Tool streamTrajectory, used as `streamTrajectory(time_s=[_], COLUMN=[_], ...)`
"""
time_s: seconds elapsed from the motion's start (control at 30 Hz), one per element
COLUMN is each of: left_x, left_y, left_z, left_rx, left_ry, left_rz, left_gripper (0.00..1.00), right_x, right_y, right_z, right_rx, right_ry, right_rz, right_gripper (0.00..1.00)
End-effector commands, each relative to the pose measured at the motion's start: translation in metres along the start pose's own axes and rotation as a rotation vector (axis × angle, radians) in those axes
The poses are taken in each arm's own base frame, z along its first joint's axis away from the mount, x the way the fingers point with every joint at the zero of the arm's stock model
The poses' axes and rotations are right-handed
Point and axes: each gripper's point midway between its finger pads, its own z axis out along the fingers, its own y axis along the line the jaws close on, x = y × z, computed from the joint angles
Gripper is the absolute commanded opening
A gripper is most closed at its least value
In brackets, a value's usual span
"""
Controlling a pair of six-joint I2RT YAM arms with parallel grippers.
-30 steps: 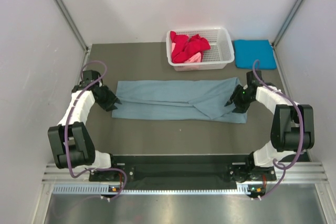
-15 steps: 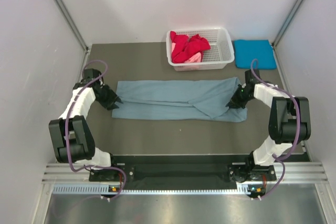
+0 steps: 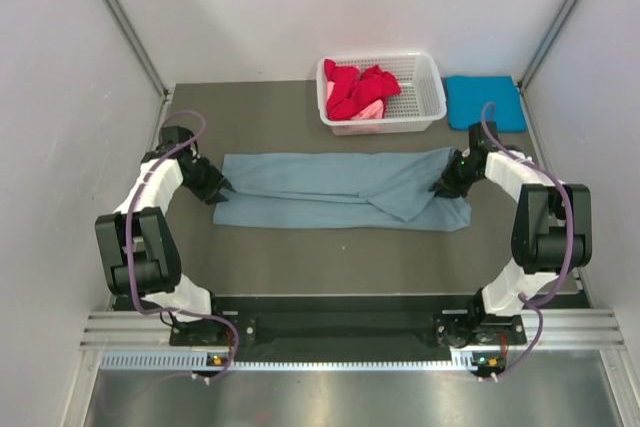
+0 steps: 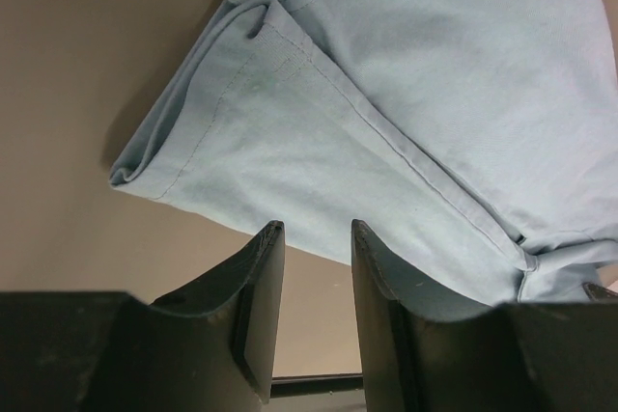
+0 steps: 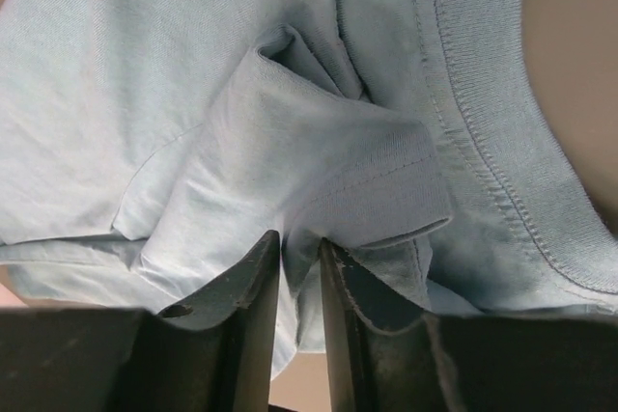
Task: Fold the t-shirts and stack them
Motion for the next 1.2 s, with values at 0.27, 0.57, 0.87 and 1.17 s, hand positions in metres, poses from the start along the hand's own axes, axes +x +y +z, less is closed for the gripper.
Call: streamTrajectory(time_s=[0.27, 0.57, 0.87, 1.17], left_x=[-0.017, -0.018, -0.018, -0.019], left_y=[-0.017, -0.02, -0.02, -0.023], left_z=[-0.008, -0.008, -0.008, -0.005], left_rx=[0.054, 0.063, 0.062, 0.075], left_ry=[-0.05, -0.05, -0.053, -0.046], left_rz=[0.009, 0.007, 0.001, -0.013], left_gripper=[0.39, 0.39, 0.39, 0.39], right_x=[-0.021, -0.026, -0.02, -0.042], right_y=[0.012, 0.009, 0.003, 0.052], right_z=[-0.013, -0.002, 0.009, -0.009], right_rx=[0.002, 0.019, 0.028, -0.134], right_ry=[-0.041, -0.033, 0.003, -0.044], right_rz=[-0.049, -0.071, -0.07, -0.038], right_gripper=[0.33, 0.26, 0.2, 0.0])
